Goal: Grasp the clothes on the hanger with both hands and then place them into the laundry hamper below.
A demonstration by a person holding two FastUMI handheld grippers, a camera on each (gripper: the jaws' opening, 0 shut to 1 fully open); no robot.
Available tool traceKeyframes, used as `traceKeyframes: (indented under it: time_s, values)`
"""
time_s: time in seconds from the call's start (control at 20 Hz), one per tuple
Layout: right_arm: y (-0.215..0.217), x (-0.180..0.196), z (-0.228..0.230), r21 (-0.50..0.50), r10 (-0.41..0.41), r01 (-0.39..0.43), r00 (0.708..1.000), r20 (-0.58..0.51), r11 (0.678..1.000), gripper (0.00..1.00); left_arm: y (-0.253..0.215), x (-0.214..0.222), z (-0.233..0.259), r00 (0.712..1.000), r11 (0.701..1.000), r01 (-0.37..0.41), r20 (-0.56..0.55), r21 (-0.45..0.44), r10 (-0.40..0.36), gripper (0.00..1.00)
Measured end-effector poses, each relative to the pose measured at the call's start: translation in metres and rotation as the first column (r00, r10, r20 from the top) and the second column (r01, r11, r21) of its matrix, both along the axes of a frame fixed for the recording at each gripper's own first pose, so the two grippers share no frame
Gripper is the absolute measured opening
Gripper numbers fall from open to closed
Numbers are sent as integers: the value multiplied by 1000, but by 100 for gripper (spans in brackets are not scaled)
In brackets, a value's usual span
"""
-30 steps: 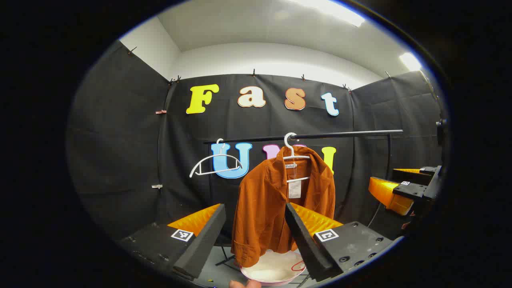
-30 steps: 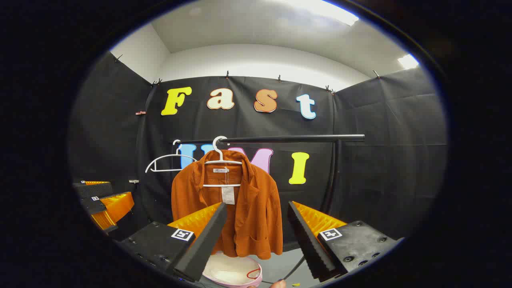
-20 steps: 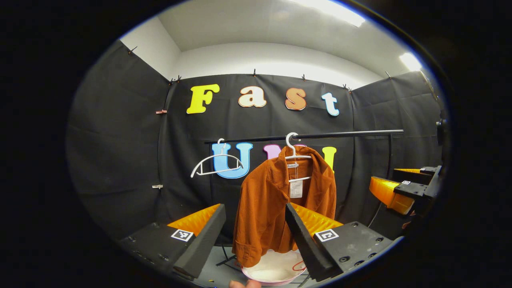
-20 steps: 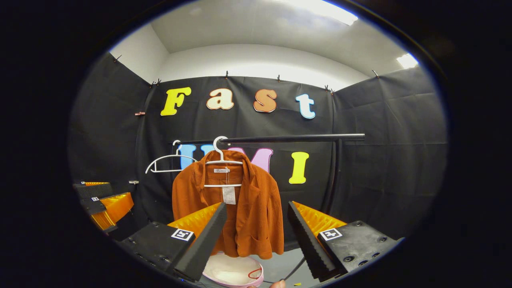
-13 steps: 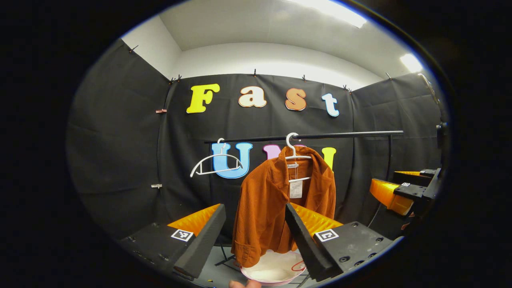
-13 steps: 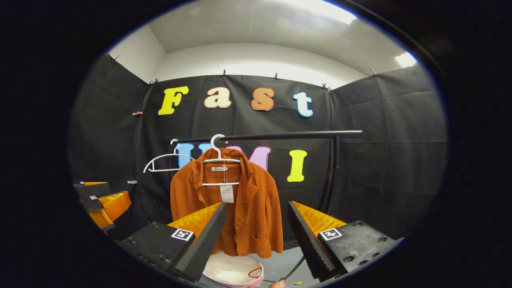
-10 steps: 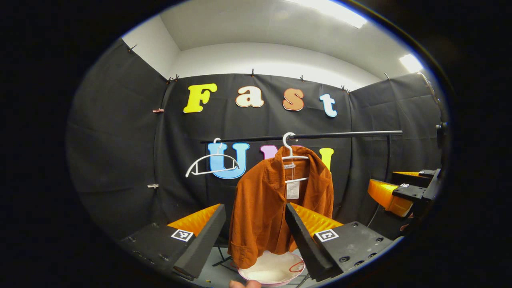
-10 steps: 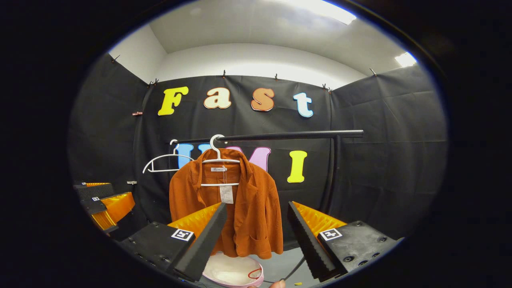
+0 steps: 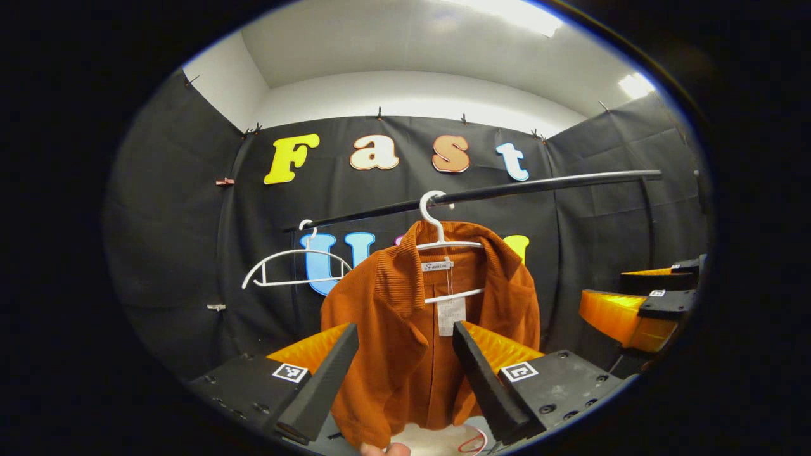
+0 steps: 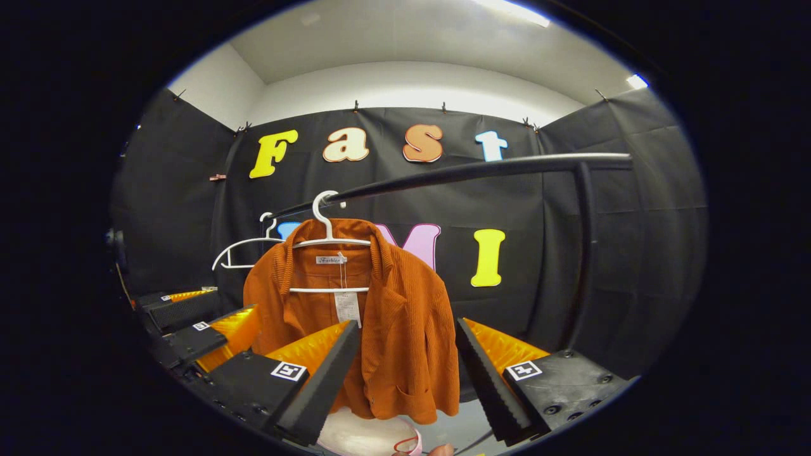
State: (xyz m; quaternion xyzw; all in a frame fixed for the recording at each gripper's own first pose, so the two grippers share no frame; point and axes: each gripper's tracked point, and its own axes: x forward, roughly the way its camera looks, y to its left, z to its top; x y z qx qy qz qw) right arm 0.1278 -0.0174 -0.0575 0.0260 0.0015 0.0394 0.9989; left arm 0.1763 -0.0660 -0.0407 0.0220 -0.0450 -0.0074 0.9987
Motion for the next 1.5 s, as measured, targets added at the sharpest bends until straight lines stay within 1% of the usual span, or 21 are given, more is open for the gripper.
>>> traceKeyframes:
  time_s: [0.1, 0.2, 0.35, 0.45, 0.55, 0.6, 0.7, 0.8, 0.9, 0.95, 1.0, 1.05, 1.1, 1.15, 1.2, 1.3, 1.35, 1.4, 1.5]
  values:
    - [3, 27, -14, 33, 31, -30, 999, -15, 999, 98, -1, 34, -16, 999, 999, -39, -29, 7, 40, 96]
    - [8, 53, -29, 69, 63, -60, 997, -39, 996, 98, -1, 62, -26, 997, 997, -73, -24, 18, 74, 96]
    - [15, 87, -43, 87, 84, -80, 995, -50, 993, 99, 13, 91, -50, 987, 989, -141, -67, 32, 143, 96]
    - [25, 108, -48, 85, 100, -96, 994, -42, 992, 99, 12, 106, -49, 985, 987, -158, -66, 27, 159, 96]
    - [39, 129, -53, 96, 116, -111, 992, -44, 989, 99, 15, 119, -47, 985, 987, -156, -63, 31, 157, 96]
    - [45, 139, -55, 100, 120, -115, 992, -46, 988, 98, 17, 123, -47, 985, 987, -156, -74, 36, 159, 89]
    - [59, 153, -52, 103, 133, -130, 991, -27, 986, 98, 21, 129, -52, 985, 989, -144, -97, 24, 146, 64]
    - [68, 162, -52, 105, 152, -150, 988, -11, 983, 68, 30, 134, -55, 984, 991, -135, -121, -11, 133, 39]
    - [74, 169, -61, 155, 173, -165, 984, -37, 974, 39, 34, 133, -54, 985, 992, -120, -133, -43, 114, 16]
    - [76, 168, -62, 201, 199, -185, 979, -50, 962, 25, 33, 133, -54, 985, 993, -108, -139, -53, 100, 12]
    - [81, 170, -62, 237, 232, -212, 971, -58, 948, 11, 33, 132, -53, 985, 994, -97, -146, -54, 88, 11]
    - [83, 169, -65, 262, 260, -230, 962, -84, 937, 10, 31, 130, -53, 986, 995, -81, -149, -54, 73, 11]
    - [85, 169, -68, 285, 286, -248, 953, -102, 926, 5, 30, 129, -52, 986, 996, -65, -155, -58, 56, 10]
    - [91, 170, -69, 328, 331, -274, 935, -129, 904, 5, 28, 128, -55, 985, 997, -53, -169, -64, 42, 10]
    - [97, 168, -72, 395, 384, -298, 910, -158, 869, 5, 29, 128, -57, 981, 996, -53, -193, -69, 39, 9]
    - [110, 160, -75, 555, 504, -317, 835, -222, 769, 5, 32, 127, -59, 970, 994, -51, -244, -97, 26, 10]
    - [109, 156, -75, 600, 538, -307, 804, -252, 739, 3, 31, 126, -58, 964, 993, -42, -265, -113, 11, 10]
    - [106, 157, -74, 616, 560, -300, 778, -284, 729, 5, 31, 125, -58, 955, 992, -36, -295, -123, -2, 10]
    - [93, 153, -74, 576, 572, -311, 741, -352, 756, 5, 32, 119, -55, 938, 991, -17, -346, -130, -29, 10]
